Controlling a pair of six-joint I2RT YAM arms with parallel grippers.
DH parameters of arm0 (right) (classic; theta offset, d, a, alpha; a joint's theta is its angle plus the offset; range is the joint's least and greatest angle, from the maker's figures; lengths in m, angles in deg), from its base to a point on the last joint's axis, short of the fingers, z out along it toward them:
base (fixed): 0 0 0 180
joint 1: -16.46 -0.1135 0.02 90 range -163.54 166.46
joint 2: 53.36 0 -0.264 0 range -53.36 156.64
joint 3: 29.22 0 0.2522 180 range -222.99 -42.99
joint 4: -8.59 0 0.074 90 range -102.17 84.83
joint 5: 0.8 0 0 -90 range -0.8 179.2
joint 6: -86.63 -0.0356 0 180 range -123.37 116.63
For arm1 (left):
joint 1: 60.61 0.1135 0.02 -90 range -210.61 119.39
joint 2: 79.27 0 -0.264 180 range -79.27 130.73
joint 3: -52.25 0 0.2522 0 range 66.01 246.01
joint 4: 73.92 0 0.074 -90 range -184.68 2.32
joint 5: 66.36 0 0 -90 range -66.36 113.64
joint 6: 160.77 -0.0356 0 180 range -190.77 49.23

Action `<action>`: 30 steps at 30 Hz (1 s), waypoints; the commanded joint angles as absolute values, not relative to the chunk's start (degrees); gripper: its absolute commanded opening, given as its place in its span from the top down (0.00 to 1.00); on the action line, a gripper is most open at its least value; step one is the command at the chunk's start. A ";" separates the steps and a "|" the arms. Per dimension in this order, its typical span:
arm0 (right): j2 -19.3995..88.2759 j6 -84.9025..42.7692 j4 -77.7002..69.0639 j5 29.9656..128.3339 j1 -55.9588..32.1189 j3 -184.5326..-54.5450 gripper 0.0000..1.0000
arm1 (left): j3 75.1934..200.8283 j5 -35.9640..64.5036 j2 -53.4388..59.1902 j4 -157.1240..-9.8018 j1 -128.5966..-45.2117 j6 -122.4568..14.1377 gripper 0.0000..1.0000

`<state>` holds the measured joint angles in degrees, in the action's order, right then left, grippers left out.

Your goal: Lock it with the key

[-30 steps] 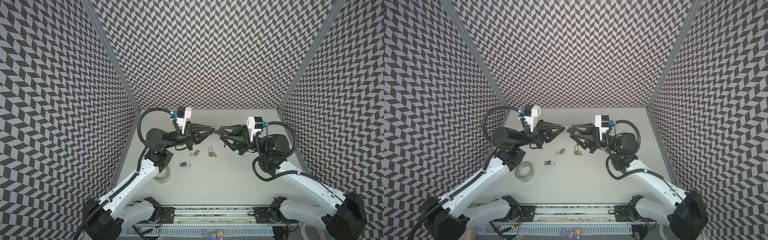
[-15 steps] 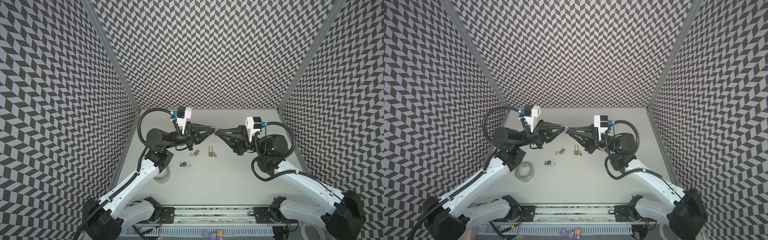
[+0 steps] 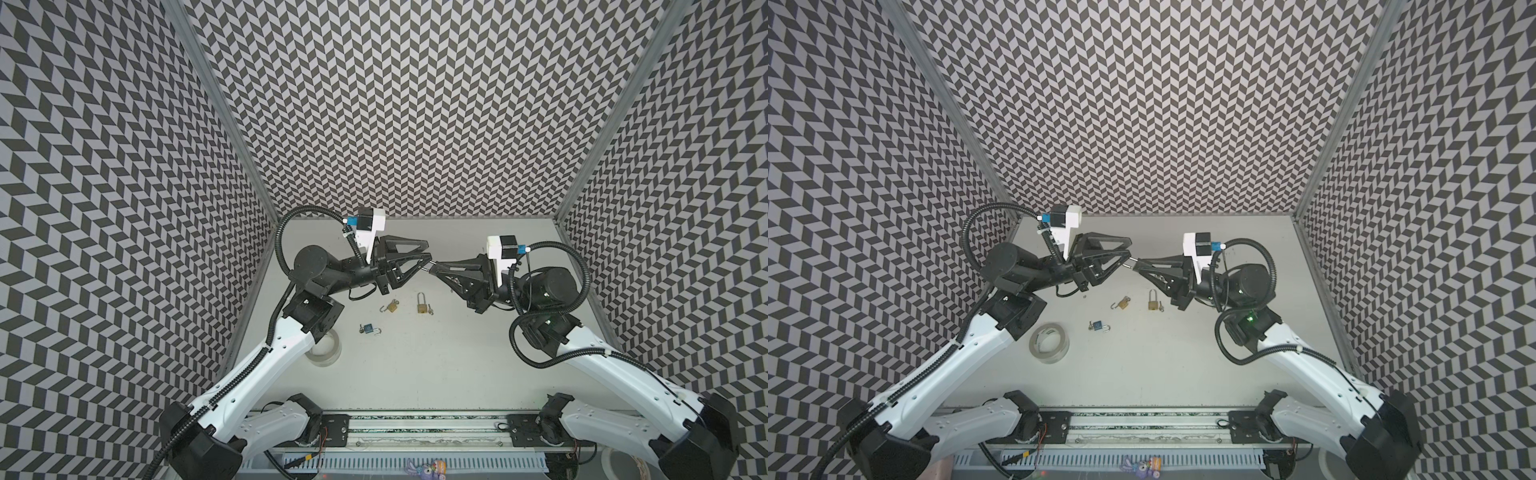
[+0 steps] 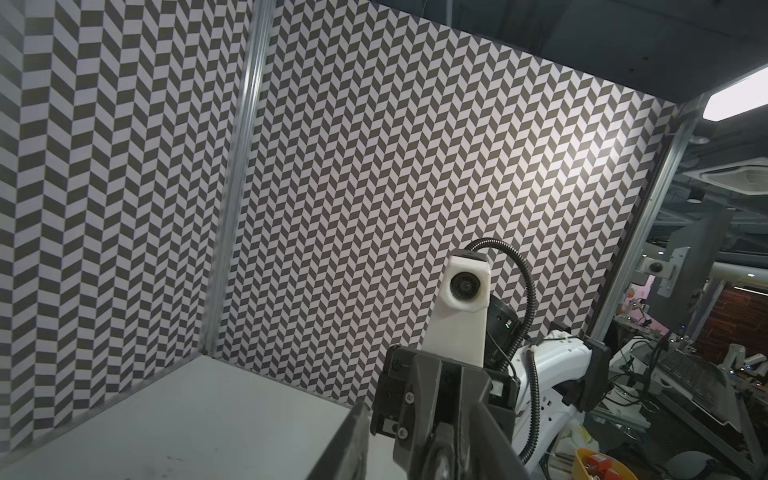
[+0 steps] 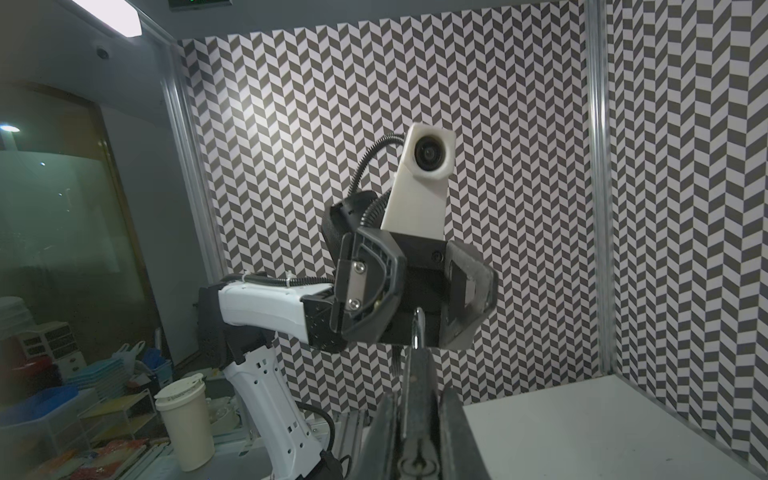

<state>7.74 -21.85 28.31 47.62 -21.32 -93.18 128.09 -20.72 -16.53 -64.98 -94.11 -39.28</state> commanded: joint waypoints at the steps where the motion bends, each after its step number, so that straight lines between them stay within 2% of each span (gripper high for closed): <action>1: 5.71 -12.97 13.66 48.70 -20.78 -98.54 1.00 | 132.51 -16.06 -18.27 -77.88 -94.26 -49.05 0.54; 5: 5.43 -10.69 4.12 44.35 -18.21 -101.94 1.00 | 134.24 -15.06 -17.93 -83.59 -94.25 -53.60 0.48; 10: 5.65 -10.79 -2.44 40.66 -15.41 -104.49 1.00 | 134.92 -17.80 -17.27 -86.26 -94.27 -55.54 0.47; 18: 6.67 -16.20 0.72 27.83 -11.33 -104.31 1.00 | 134.17 -20.48 -15.97 -89.53 -94.20 -58.41 0.49; 25: 6.53 -15.83 0.81 25.19 -10.31 -104.75 1.00 | 133.54 -24.11 -15.29 -90.07 -94.28 -59.27 0.46; 30: 6.60 -16.35 1.44 25.76 -9.99 -104.42 1.00 | 133.47 -27.93 -14.67 -89.06 -94.41 -59.08 0.52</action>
